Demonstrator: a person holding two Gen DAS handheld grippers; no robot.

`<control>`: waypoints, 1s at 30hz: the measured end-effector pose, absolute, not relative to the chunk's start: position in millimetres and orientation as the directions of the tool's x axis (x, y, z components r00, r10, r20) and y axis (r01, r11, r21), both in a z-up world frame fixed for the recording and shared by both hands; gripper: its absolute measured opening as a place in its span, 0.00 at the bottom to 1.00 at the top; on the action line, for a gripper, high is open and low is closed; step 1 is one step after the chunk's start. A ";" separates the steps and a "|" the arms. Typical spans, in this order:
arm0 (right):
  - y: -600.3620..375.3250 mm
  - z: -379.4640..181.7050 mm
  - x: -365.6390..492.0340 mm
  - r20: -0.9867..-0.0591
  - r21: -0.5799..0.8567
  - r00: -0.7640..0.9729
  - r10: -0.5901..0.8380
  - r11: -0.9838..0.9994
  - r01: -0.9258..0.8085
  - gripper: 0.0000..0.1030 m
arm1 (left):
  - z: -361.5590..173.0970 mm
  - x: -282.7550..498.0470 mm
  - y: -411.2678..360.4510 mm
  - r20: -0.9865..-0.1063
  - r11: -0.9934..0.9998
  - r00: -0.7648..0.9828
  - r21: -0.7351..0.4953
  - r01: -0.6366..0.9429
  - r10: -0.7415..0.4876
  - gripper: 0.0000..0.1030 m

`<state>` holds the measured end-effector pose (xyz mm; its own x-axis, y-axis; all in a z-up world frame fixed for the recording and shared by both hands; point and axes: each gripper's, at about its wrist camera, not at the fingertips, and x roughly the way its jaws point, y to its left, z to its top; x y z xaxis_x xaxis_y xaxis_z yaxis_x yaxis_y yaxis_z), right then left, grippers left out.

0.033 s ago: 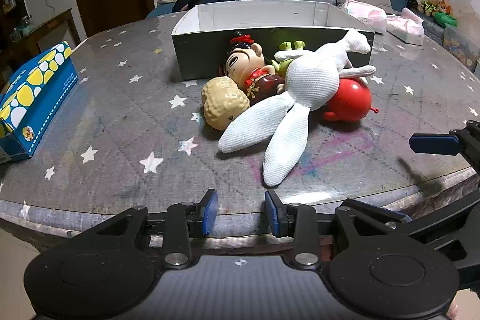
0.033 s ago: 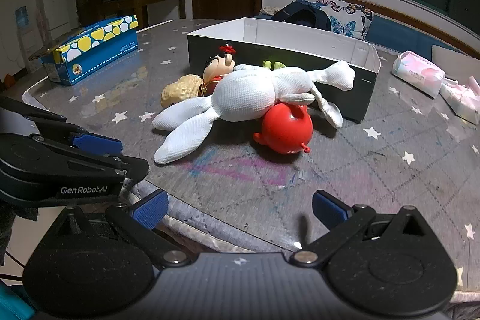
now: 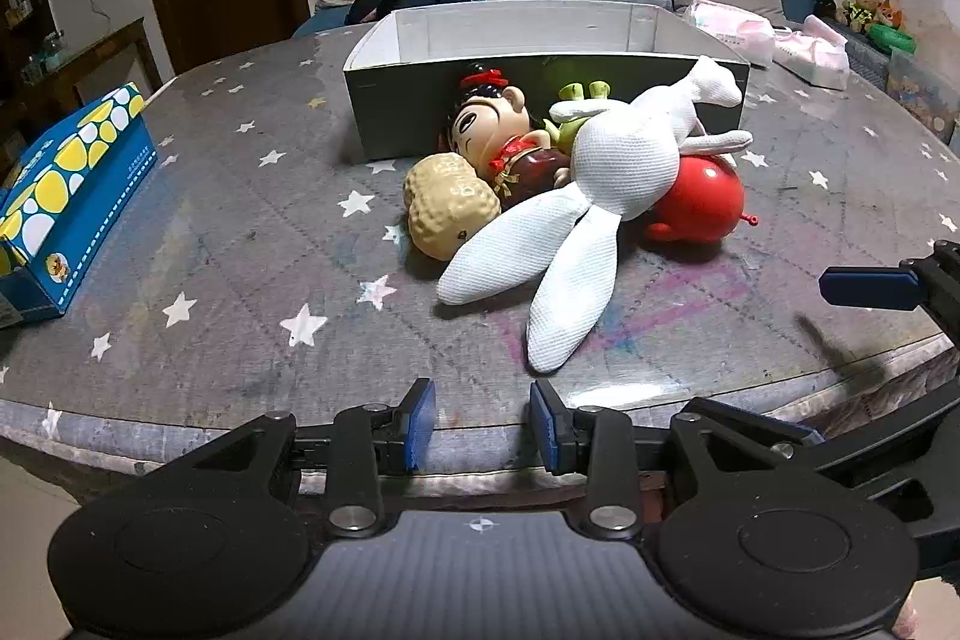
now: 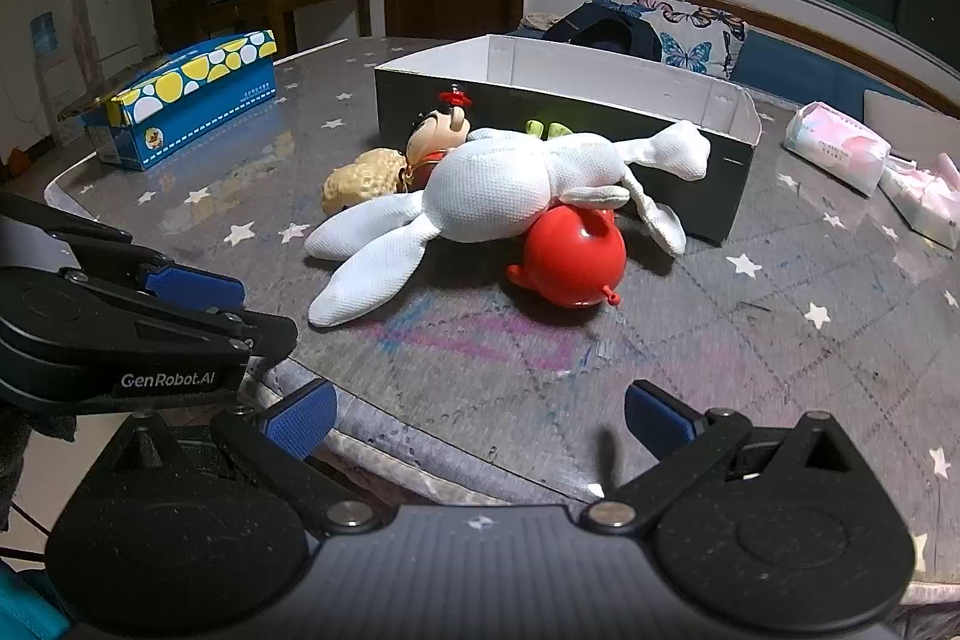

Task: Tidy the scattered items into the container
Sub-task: 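Move both tools toward the white plush rabbit on the toy pile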

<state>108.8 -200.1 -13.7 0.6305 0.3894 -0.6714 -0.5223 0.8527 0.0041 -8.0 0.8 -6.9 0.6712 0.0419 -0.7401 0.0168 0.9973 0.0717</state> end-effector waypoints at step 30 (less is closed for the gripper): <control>-195.0 -14.9 119.9 -0.690 0.020 0.604 0.399 0.845 -0.534 0.99 | -4.4 0.7 -1.1 -0.749 0.993 0.658 0.117 0.013 0.080 0.37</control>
<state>119.9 -195.0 -14.9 0.6038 0.3985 -0.6904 -0.5344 0.8450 0.0204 0.7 -1.1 -4.4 0.6577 0.0799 -0.7490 0.0125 0.9931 0.1170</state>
